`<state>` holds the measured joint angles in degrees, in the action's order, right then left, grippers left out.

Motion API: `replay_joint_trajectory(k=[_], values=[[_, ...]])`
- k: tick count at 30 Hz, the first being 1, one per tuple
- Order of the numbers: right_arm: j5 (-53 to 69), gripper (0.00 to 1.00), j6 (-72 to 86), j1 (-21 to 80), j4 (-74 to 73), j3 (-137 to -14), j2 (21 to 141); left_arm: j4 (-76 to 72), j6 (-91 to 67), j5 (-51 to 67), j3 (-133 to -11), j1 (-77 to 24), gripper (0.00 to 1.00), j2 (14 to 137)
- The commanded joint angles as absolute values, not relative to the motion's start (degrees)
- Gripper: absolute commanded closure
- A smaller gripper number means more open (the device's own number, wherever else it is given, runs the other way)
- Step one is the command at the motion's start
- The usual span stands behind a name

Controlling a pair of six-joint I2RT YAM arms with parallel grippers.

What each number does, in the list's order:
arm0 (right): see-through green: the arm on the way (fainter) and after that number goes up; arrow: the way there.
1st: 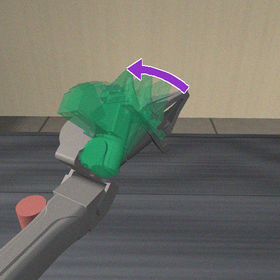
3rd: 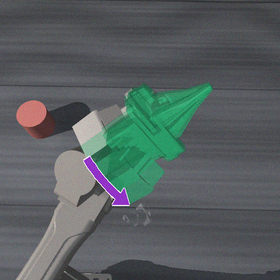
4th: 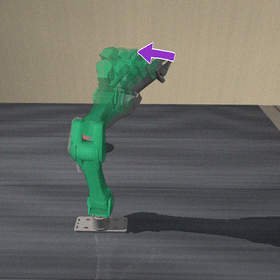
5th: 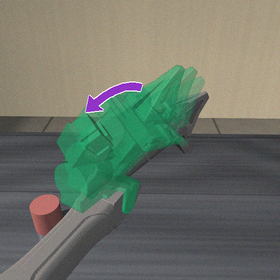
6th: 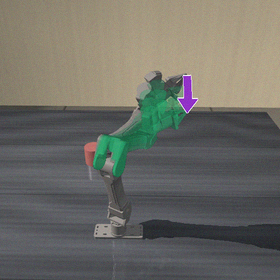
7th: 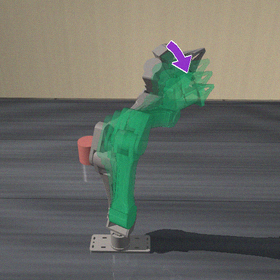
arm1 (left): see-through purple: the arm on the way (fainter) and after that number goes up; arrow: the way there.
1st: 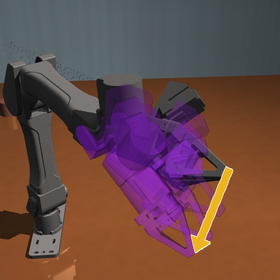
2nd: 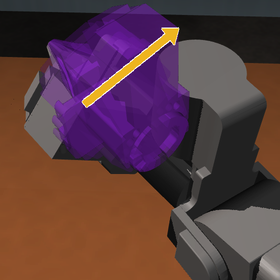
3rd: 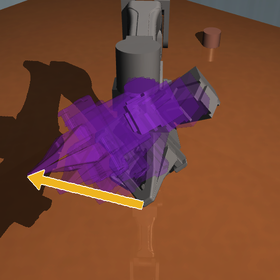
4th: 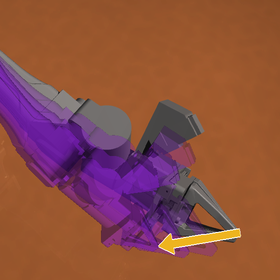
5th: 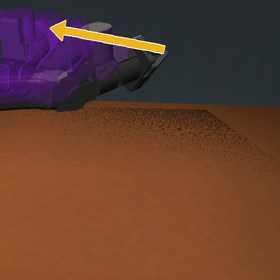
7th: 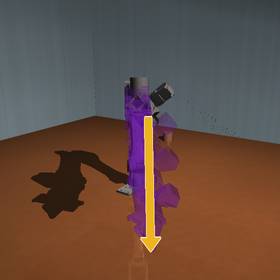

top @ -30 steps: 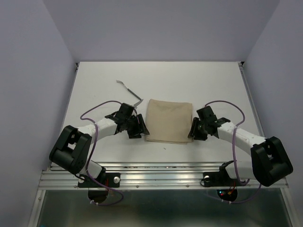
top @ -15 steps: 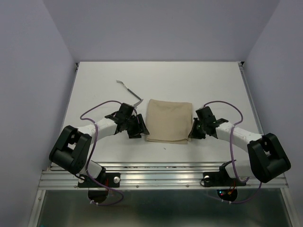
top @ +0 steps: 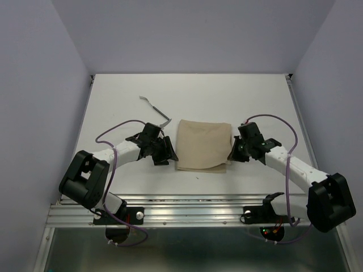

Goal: Fold the napkin into a case and place the utensils inside
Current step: Pick up the top corner of the square-folded napkin from the center of the board.

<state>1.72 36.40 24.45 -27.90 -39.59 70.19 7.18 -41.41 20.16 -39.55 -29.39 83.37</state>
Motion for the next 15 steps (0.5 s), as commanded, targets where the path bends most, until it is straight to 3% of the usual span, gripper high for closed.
replay_joint_trajectory(k=[1,12,13,15], values=[[2.46,0.99,35.16,24.79,-32.08,-41.22,67.5,8.61,-40.87,18.81,-42.71,-29.27,0.38,80.77],[5.28,0.99,40.25,27.77,-31.64,-32.25,65.92,7.82,-42.71,18.11,-41.57,-29.27,0.38,80.95],[4.75,0.85,40.51,27.77,-32.08,-32.34,66.88,7.65,-42.8,18.28,-41.57,-29.27,0.38,80.95],[2.03,0.72,41.13,27.77,-32.87,-32.87,67.76,7.65,-42.8,18.46,-41.75,-29.27,0.38,80.77]])
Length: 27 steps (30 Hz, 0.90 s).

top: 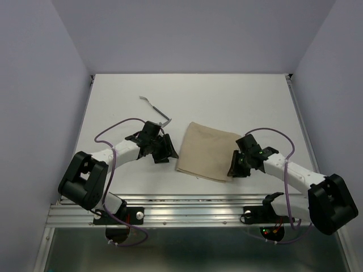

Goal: Fold the napkin into a case and place the utensils inside
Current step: Pick up the top corner of the square-folded napkin from the center of the board.

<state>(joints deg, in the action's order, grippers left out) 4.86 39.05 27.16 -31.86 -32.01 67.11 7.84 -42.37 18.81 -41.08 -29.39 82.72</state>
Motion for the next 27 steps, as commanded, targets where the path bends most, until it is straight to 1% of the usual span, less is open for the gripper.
replay_joint_trajectory(k=[1,3,6,11,13,15,16,17,18,19,20,21,22,23,27], values=[[1.06,0.59,41.74,27.77,-33.39,-33.57,67.94,7.65,-42.8,18.46,-41.92,-29.27,0.38,80.68],[-1.56,0.49,41.92,27.77,-33.57,-34.19,67.24,8.08,-42.71,18.54,-42.36,-29.36,0.38,80.16],[-4.91,0.42,42.1,27.77,-35.15,-36.47,65.57,8.7,-42.01,19.16,-44.29,-29.35,0.39,79.54],[-13.17,0.41,41.75,27.77,-37.18,-42.09,65.13,9.49,-41.05,19.34,-47.19,-30.32,0.43,79.01],[-14.5,0.43,41.75,27.77,-37.0,-44.73,66.26,9.49,-40.78,19.16,-48.25,-31.28,0.49,79.19],[-15.12,0.51,41.4,26.55,-35.78,-46.57,67.93,9.41,-40.43,19.16,-48.69,-32.87,0.55,80.24],[-14.77,0.55,41.22,25.5,-33.51,-48.06,69.42,9.23,-40.26,19.16,-49.04,-33.39,0.61,80.59],[-14.24,0.63,40.79,24.79,-32.09,-48.69,70.3,9.05,-40.17,19.16,-49.13,-34.01,0.64,81.12],[-12.93,0.67,40.52,24.0,-30.95,-49.3,71.18,8.36,-40.08,19.33,-48.96,-34.8,0.74,82.17],[-11.79,0.71,40.17,21.99,-29.46,-50.09,73.45,7.91,-39.99,19.6,-48.78,-35.07,0.79,82.87],[-10.56,0.79,39.64,21.02,-27.09,-50.62,74.78,7.39,-39.9,19.86,-48.52,-35.33,0.83,84.01],[-9.15,0.82,39.46,20.05,-26.29,-51.15,76.19,6.25,-39.9,20.47,-47.65,-35.42,0.91,84.63],[-8.36,0.85,39.03,18.39,-24.28,-51.94,78.99,5.72,-39.9,20.83,-47.2,-35.42,0.96,85.16],[-7.74,0.88,38.76,17.67,-23.47,-52.38,80.32,5.28,-39.73,21.09,-46.85,-35.51,0.99,85.69],[-6.68,0.9,36.65,15.38,-20.66,-54.4,87.0,3.08,-39.29,21.97,-44.39,-36.03,1.0,88.58]])
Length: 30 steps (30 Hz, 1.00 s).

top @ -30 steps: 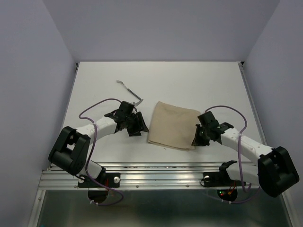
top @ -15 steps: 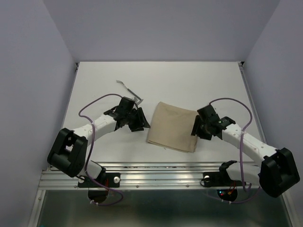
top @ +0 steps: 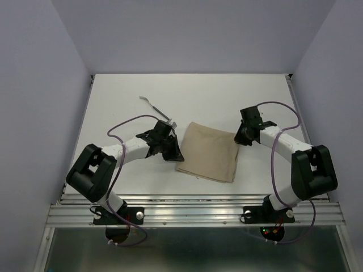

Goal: Fold the napkin into a case and place the utensils inside
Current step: Pick up the top corner of the square-folded napkin from the center of the board.

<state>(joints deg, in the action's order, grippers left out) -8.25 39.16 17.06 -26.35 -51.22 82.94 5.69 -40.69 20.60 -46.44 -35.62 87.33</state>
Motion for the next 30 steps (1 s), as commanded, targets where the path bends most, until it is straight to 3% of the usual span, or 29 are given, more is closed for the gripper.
replay_joint_trajectory(k=[1,10,16,24,30], values=[[-6.85,0.91,36.3,14.68,-20.22,-54.75,88.23,2.9,-39.2,22.15,-44.12,-36.21,1.0,88.94],[-13.0,0.92,32.17,14.15,-17.84,-59.93,100.09,0.44,-42.45,23.03,-41.66,-40.95,1.0,90.53],[-12.14,0.93,27.34,14.15,-16.97,-64.68,100.81,0.44,-44.56,23.73,-43.23,-42.8,1.0,86.75],[2.7,0.92,26.27,14.15,-15.29,-71.19,98.88,9.49,-38.77,19.69,-59.13,-37.37,1.0,88.41],[4.22,0.92,30.49,14.68,-17.22,-69.97,97.65,13.7,-34.38,18.81,-74.42,-31.03,1.0,100.69]])
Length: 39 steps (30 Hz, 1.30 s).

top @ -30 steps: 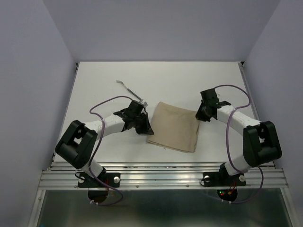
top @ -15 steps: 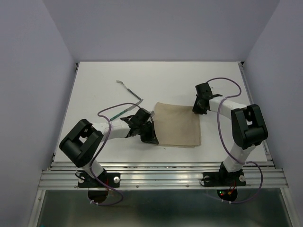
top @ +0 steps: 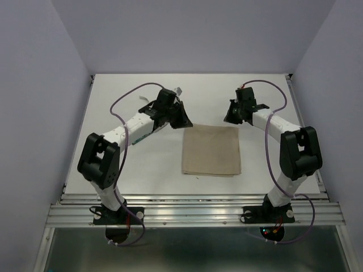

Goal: Fold the napkin into a case and place the utensils inside
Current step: Pick up the top corner of the square-folded napkin from the center of the board.

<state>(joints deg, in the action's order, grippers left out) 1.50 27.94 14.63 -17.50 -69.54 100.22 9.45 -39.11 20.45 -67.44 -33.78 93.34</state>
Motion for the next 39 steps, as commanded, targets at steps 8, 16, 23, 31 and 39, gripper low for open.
replay_joint_trajectory(k=[8,16,23,31,39], values=[[-1.65,0.9,30.15,14.68,-19.94,-65.75,94.13,16.79,-31.82,18.46,-89.19,-30.32,1.0,114.51],[-4.83,0.9,28.65,14.06,-19.86,-63.98,97.11,17.93,-30.85,16.79,-93.68,-29.44,1.0,122.51],[-8.7,0.91,27.6,12.39,-19.34,-66.79,104.05,18.19,-30.15,16.44,-93.52,-29.27,1.0,124.1],[-8.53,0.91,27.07,11.87,-18.37,-69.96,110.12,16.0,-30.85,16.79,-89.29,-27.95,1.0,121.2],[-4.66,0.89,27.77,11.87,-20.74,-75.32,104.95,21.53,-27.6,15.82,-97.38,-26.63,1.0,120.42]])
